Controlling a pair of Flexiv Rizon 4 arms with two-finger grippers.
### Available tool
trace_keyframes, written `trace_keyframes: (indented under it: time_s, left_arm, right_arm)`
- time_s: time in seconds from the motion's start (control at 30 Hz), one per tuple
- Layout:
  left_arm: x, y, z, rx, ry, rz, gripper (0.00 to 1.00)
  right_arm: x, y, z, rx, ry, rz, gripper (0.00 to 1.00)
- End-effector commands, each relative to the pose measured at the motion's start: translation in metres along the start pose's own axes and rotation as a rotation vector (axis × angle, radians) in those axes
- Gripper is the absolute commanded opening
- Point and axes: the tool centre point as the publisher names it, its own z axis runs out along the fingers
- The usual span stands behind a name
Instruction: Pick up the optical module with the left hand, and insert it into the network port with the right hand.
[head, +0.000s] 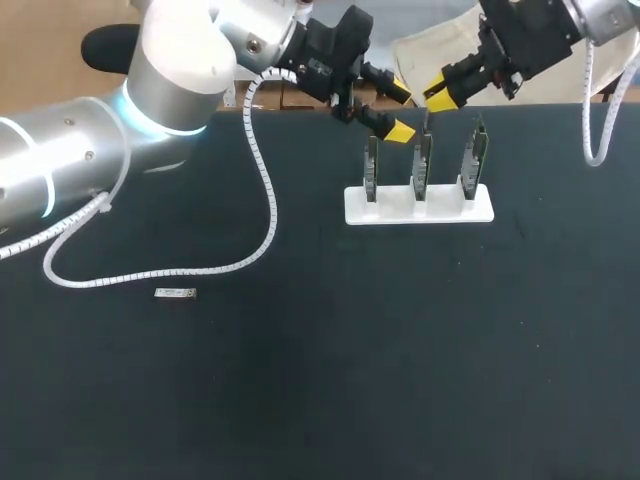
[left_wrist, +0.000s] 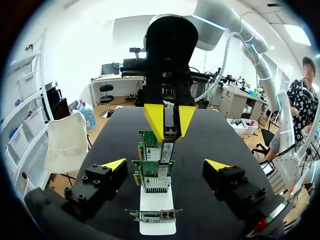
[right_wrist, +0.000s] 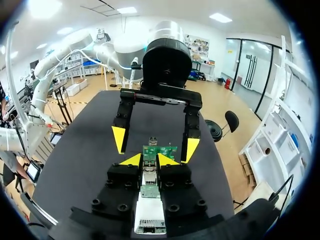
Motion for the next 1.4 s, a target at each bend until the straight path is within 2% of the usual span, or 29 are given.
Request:
trace_keyframes:
  time_s: [0.03,1.4]
  left_arm:
    - [0.0004,0.0002,0.0002,-0.001,-0.001,0.001,1.0]
    - [0.0004,0.0002,0.0002,-0.001,-0.001,0.001,1.0]
  right_arm:
    - [0.0001,0.0015,0.0019,0.004,0.005,-0.003,0.0]
    - [0.0009,-0.0012,-0.0013,0.046,-0.004,-0.023,0.0]
